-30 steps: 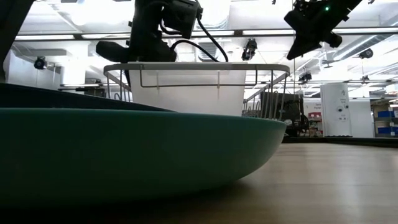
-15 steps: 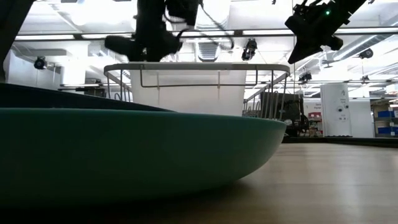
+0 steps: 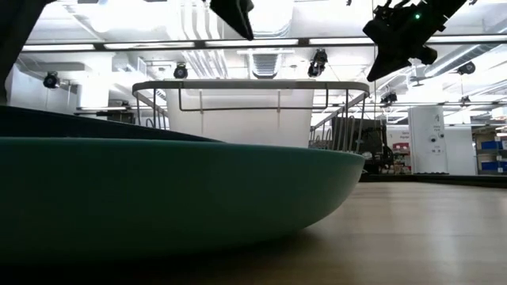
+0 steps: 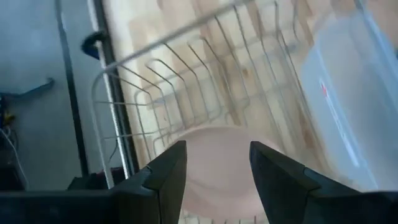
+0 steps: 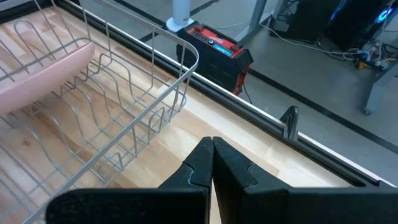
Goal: Sort dishes
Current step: Put the pink plate in the dishwasher rack
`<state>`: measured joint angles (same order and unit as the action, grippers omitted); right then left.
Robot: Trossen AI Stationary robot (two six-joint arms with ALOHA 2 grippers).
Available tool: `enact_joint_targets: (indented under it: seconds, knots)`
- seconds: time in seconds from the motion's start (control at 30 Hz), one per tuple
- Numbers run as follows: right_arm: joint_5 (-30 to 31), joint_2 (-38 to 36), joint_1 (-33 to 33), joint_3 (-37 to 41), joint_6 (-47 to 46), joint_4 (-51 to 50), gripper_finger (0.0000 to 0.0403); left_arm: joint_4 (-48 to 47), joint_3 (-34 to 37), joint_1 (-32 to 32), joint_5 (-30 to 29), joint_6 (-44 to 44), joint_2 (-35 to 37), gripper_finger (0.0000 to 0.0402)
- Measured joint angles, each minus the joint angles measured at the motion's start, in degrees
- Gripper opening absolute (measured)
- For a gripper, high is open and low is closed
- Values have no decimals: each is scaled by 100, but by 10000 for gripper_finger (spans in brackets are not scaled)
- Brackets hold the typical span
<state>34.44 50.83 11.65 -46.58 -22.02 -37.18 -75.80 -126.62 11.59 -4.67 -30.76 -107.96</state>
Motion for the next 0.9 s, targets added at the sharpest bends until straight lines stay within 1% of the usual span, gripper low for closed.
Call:
enact_joint_targets:
  seconds: [0.07, 0.13, 0.27, 0.4, 0.5, 0.57, 0.73, 0.9]
  knots:
    - [-2, 0, 0, 1, 2, -13, 0, -6, -51, 6, 16, 12, 0, 165]
    - [-3, 0, -1, 3, 2, -28, 0, -3, -2, 5, 45, -193, 0, 165]
    - [-7, 0, 0, 20, 0, -31, 0, 18, 299, 26, 373, -979, -75, 165]
    - [-40, -4, 0, 29, 0, -40, 0, 263, 681, 173, 370, -1714, -265, 165]
    - [-48, -7, 1, 29, -2, -42, 0, 512, 935, 362, 368, -2435, -345, 165]
    - [-52, -7, 1, 29, -31, -46, 0, 686, 1056, 516, 373, -2750, -393, 165]
    - [-63, -7, -1, 29, -57, -47, 0, 737, 1024, 944, 399, -3015, -617, 165]
    - [-62, -7, 1, 29, -59, -38, 0, 756, 716, 1218, 858, -2907, -953, 165]
